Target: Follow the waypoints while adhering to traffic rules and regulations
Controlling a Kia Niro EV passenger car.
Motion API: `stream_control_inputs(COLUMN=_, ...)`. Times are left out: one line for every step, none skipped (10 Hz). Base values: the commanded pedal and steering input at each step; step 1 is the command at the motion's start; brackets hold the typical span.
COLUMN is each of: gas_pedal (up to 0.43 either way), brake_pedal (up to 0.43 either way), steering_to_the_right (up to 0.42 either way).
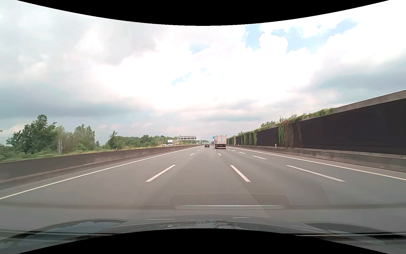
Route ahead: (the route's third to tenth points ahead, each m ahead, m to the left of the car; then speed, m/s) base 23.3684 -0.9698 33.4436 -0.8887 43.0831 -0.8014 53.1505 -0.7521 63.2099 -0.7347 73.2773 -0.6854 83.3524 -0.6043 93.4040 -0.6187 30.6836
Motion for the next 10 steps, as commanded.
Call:
stream_control_inputs(gas_pedal=0.268, brake_pedal=0.000, steering_to_the_right=-0.002)
stream_control_inputs(gas_pedal=0.268, brake_pedal=0.000, steering_to_the_right=-0.002)
stream_control_inputs(gas_pedal=0.268, brake_pedal=0.000, steering_to_the_right=-0.002)
stream_control_inputs(gas_pedal=0.268, brake_pedal=0.000, steering_to_the_right=-0.002)
stream_control_inputs(gas_pedal=0.268, brake_pedal=0.000, steering_to_the_right=-0.002)
stream_control_inputs(gas_pedal=0.268, brake_pedal=0.000, steering_to_the_right=-0.002)
stream_control_inputs(gas_pedal=0.268, brake_pedal=0.000, steering_to_the_right=-0.002)
stream_control_inputs(gas_pedal=0.268, brake_pedal=0.000, steering_to_the_right=-0.002)
stream_control_inputs(gas_pedal=0.268, brake_pedal=0.000, steering_to_the_right=-0.002)
stream_control_inputs(gas_pedal=0.268, brake_pedal=0.000, steering_to_the_right=-0.002)
